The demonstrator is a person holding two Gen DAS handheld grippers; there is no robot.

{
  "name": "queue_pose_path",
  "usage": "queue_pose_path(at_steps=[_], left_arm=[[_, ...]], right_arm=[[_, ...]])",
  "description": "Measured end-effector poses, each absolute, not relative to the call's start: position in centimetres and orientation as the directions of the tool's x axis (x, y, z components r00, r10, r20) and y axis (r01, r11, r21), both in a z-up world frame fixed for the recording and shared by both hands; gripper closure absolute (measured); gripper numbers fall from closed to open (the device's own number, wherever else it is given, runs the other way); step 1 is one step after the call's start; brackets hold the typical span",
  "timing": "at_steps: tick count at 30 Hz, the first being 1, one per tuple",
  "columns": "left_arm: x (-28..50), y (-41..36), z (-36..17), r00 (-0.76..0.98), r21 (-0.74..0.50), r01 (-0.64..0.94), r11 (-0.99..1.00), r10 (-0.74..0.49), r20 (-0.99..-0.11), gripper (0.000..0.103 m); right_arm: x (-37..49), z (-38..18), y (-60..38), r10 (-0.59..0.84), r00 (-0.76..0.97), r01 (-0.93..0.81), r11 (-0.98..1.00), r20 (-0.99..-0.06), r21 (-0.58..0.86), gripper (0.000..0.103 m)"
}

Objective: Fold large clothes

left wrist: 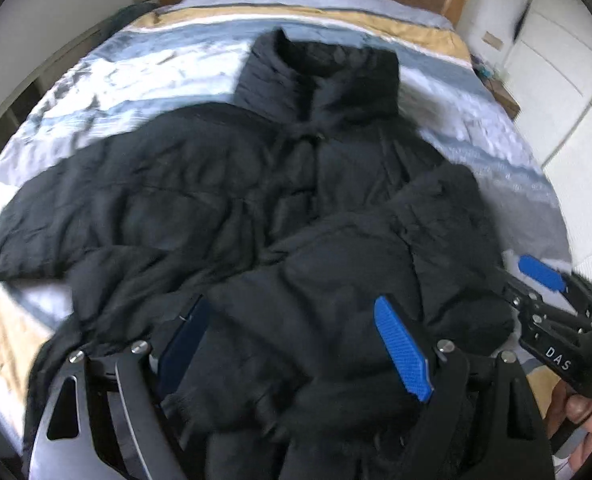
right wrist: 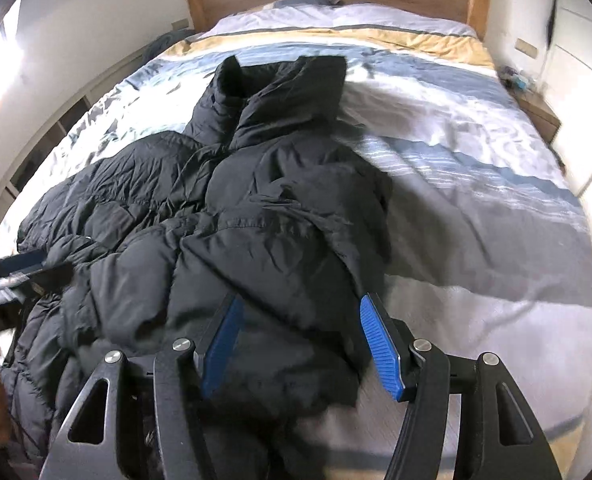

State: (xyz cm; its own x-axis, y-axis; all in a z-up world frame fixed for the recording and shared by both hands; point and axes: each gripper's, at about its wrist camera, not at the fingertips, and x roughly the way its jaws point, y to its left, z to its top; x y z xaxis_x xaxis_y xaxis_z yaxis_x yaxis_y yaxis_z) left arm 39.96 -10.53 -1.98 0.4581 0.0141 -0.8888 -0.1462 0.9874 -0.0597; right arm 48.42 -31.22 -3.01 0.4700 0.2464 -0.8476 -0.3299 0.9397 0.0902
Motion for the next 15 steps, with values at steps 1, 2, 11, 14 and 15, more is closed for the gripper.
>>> queue_pose_path(at_steps=[1,2,11,14,15], left_arm=[[40.4,-10.9,-3.5,0.450,-0.053,-0.134,0.990,0.013,-0.893,0.019],[40.7,-11.0,-4.9,0.442,-0.043,-0.123,0.991,0.016,-0.897,0.018],[40.1,-10.5,-10.4,0.501,0.067,0.056,0.996,0.031,-0.865,0.009],[40.0,-9.6,-9.7,0.464,0.033,0.090,0.995,-0.012,-0.886,0.009],[39.8,-9.3,-9.3,0.466,0.040,0.084,0.996,-0.004,-0.885,0.010]], right_arm=[[48.9,-3.9,-30.8,0.256,0.462,-0.340,0.936,-0.849,0.097,0.042],[49.3,-5.1,-30.2,0.266,0.452,-0.347,0.932,-0.852,0.107,0.042],[50.3,-10.7,-29.0,0.273,0.428,-0.365,0.924,-0.861,0.112,0.039],[50.6,-10.3,-29.6,0.211,0.437,-0.332,0.941,-0.874,0.061,0.040],[50.6,-10.0,-29.9,0.185,0.442,-0.311,0.949,-0.878,0.044,0.040]])
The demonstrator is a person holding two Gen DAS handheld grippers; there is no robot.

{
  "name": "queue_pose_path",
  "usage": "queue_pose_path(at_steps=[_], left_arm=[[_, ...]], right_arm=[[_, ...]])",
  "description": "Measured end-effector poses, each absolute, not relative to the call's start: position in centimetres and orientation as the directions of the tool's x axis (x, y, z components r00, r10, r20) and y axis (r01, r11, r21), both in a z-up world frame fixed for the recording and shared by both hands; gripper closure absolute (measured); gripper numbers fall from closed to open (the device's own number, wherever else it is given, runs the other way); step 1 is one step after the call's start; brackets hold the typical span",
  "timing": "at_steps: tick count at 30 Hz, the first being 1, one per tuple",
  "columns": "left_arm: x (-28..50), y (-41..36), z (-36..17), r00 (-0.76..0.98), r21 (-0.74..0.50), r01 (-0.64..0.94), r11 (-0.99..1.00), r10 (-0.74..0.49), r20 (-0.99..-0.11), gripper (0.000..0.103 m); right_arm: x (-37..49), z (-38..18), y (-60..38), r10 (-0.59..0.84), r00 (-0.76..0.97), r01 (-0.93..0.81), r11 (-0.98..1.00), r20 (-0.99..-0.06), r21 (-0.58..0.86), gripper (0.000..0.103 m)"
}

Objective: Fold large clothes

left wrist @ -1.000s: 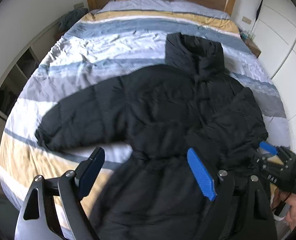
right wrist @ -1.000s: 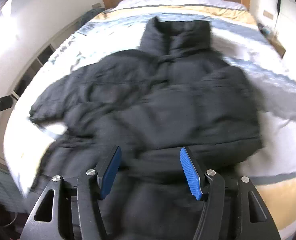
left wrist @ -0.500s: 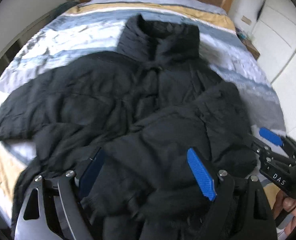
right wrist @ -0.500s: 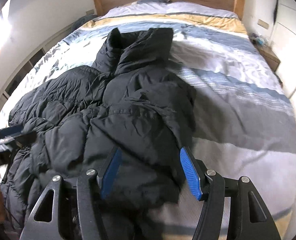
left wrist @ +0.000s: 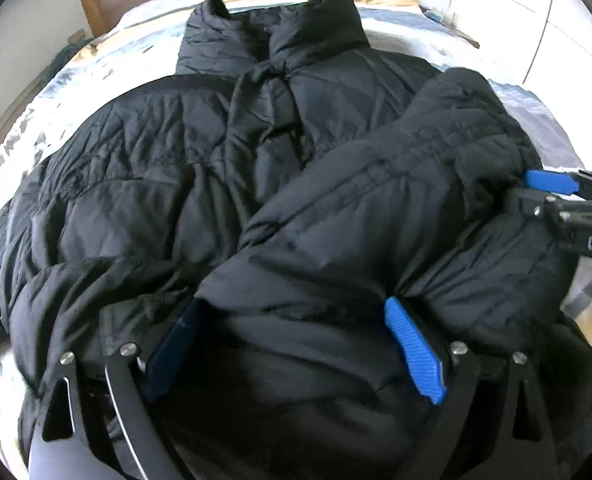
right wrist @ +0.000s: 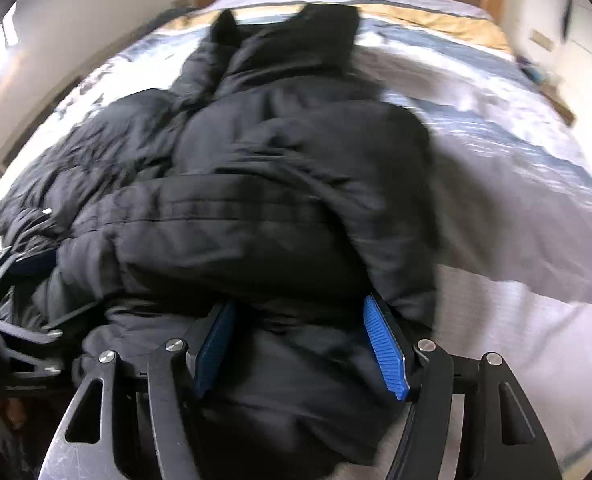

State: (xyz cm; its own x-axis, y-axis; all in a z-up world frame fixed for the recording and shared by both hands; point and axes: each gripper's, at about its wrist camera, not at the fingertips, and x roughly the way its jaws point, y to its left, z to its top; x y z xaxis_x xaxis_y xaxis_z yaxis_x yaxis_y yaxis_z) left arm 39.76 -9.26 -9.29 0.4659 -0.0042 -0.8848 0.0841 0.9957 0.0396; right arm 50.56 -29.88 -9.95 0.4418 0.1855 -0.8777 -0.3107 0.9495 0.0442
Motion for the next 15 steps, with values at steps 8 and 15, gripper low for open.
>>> queue_pose_path(at_steps=[8,15], left_arm=[[36.5,-5.9,-8.6,0.437,0.038,0.052,0.998,0.011,-0.900,0.009],[35.2,-1.0,-4.6,0.457,-0.035,0.020,0.999,-0.040,-0.889,0.010]], right_arm=[[46.2,-8.1,-27.9,0.179,0.425,-0.282,0.958,-0.887,0.058,0.039],[44.8,-6.5,-28.3,0.100,0.407,-0.156,0.987,-0.908,0.039,0.039]])
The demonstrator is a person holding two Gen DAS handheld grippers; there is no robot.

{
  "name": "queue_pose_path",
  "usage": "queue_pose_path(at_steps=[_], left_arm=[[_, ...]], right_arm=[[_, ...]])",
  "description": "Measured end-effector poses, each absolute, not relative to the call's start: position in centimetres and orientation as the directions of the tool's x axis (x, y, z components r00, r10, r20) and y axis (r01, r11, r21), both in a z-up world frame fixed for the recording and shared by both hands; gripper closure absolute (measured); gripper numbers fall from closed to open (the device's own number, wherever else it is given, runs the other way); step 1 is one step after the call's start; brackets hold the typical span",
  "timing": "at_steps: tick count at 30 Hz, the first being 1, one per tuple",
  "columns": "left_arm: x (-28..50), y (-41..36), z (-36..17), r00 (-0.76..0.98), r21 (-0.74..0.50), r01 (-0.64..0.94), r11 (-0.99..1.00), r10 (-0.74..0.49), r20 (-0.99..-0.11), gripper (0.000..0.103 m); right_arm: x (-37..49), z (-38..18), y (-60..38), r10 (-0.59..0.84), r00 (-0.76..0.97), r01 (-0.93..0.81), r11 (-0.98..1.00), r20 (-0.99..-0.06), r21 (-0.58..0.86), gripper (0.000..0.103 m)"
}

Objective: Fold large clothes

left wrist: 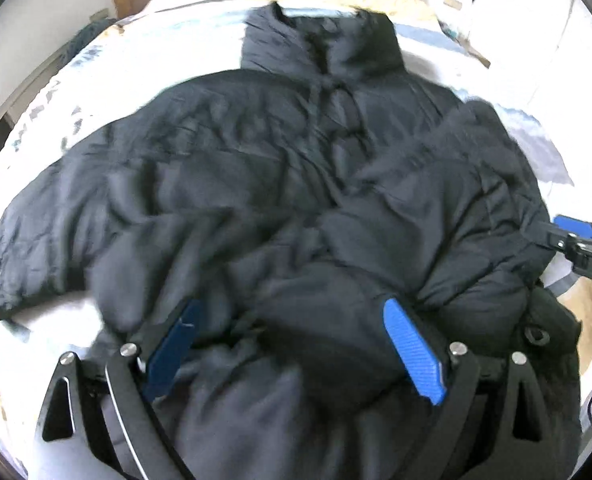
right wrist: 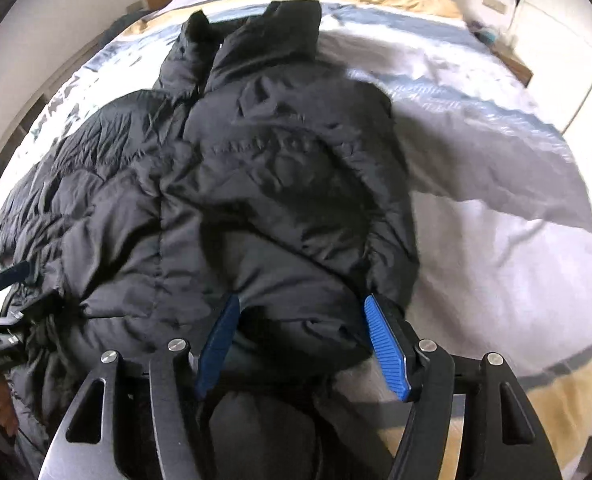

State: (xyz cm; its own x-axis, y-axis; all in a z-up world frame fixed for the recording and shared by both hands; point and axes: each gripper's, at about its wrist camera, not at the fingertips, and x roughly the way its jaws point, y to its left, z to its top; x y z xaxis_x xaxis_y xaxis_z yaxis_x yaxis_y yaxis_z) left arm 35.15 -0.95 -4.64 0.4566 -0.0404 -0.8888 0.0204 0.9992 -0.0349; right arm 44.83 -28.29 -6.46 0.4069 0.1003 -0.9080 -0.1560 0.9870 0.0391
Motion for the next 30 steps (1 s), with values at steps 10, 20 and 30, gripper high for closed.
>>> queue_pose_path(at_steps=[10,20,30], left_arm=[[31.8,16.3,-2.9,0.432,-0.192,-0.199,0.961,-0.090,-0.897,0.010],[27.4,37.1,-7.1,0.474,-0.379,-0.553,0.742,-0.093,-0.875,0.010],[26.8,46.0,-12.3,0.632,-0.654,-0.597,0.464,-0.229,-0.740,0.011]], right_arm=[[41.3,0.1,-25.2,0.087,0.483,-0.028,0.996,-0.871,0.084,0.039],[41.4,1.2,-21.6,0.048,0.469,0.048,0.996,-0.882,0.080,0.039],[42.0,2.0,-17.9,0.029,0.460,0.015,0.999,-0.887,0.040,0.039]])
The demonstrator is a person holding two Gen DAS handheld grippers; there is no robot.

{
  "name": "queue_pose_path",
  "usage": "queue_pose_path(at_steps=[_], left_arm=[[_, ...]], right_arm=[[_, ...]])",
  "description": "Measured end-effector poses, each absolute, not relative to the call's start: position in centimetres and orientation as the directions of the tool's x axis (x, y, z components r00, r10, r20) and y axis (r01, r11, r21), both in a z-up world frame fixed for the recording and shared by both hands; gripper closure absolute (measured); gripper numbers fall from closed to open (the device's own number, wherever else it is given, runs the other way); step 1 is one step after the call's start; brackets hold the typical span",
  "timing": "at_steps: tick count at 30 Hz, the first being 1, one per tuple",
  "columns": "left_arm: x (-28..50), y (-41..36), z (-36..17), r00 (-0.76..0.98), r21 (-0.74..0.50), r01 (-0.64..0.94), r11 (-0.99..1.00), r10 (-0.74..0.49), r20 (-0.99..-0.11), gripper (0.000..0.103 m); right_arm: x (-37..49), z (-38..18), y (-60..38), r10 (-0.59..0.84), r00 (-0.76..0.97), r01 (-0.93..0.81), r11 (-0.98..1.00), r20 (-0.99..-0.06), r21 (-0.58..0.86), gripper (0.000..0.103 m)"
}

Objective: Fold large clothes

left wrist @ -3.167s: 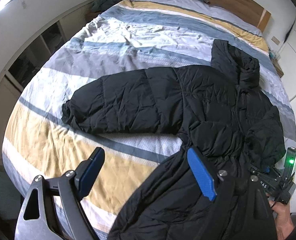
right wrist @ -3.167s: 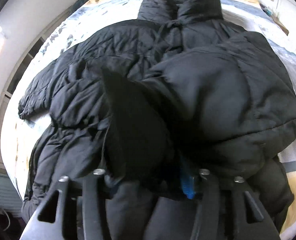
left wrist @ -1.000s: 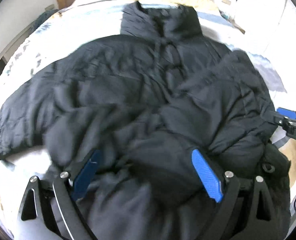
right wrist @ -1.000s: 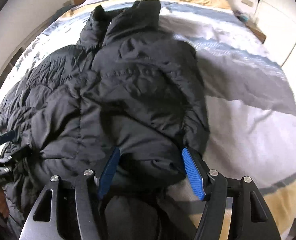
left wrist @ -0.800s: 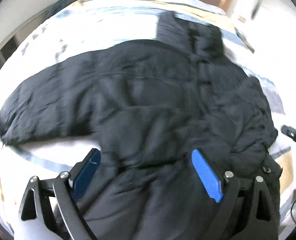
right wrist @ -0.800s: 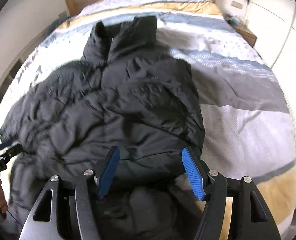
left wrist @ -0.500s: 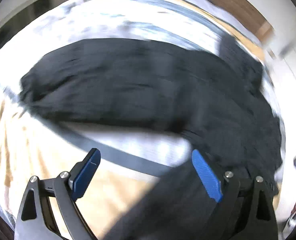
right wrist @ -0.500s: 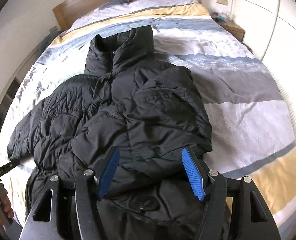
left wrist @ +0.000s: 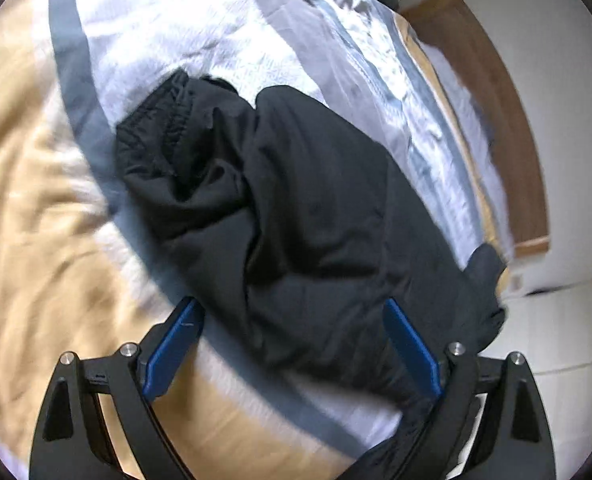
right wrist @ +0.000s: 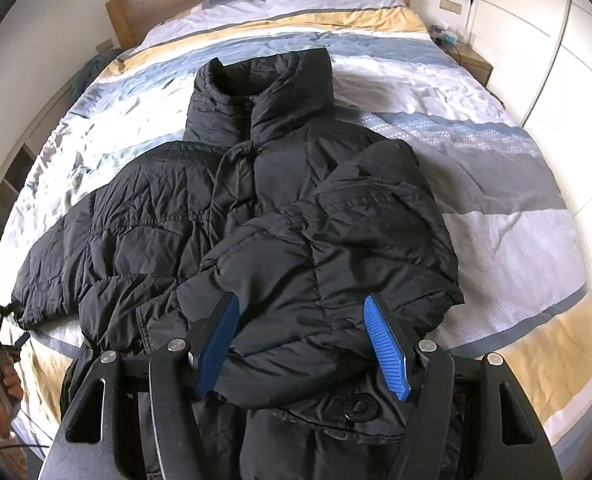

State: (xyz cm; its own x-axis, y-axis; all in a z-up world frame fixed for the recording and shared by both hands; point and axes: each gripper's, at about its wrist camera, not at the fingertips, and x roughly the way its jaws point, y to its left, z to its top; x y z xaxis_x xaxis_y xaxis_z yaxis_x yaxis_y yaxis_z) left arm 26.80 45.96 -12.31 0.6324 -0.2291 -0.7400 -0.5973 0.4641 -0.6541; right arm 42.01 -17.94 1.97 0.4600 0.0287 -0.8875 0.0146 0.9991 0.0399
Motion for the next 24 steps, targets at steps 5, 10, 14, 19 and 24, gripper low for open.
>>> queue_pose_path(at_steps=[5,10,14,19,24], left_arm=[[28.4,47.3,-14.0,0.680,-0.712,-0.595,0.372,-0.240,-0.693,0.011],[29.6,49.4,-14.0,0.745,-0.770,-0.571,0.284,-0.215,-0.632,0.019],[29.7,50.2,-13.7,0.761,-0.789,-0.557,0.258,-0.222,-0.610,0.061],[29.7,50.3,-11.9,0.788,-0.817,-0.510,0.270,-0.235,-0.570,0.084],[31.1,48.1,-7.2,0.807,-0.826,-0.421,0.375,-0.262,-0.530,0.087]], right_arm=[[41.7,2.5,-17.8,0.002,0.455,0.027,1.000,-0.891,0.015,0.039],[41.2,2.9,-18.3,-0.024,0.450,0.049,0.999,-0.892,-0.001,0.039],[40.9,3.1,-18.6,-0.030,0.453,0.060,0.998,-0.891,-0.003,0.039],[41.1,3.1,-18.5,-0.029,0.458,0.055,0.999,-0.888,-0.004,0.039],[41.2,3.3,-18.5,-0.018,0.472,0.035,0.999,-0.881,-0.002,0.039]])
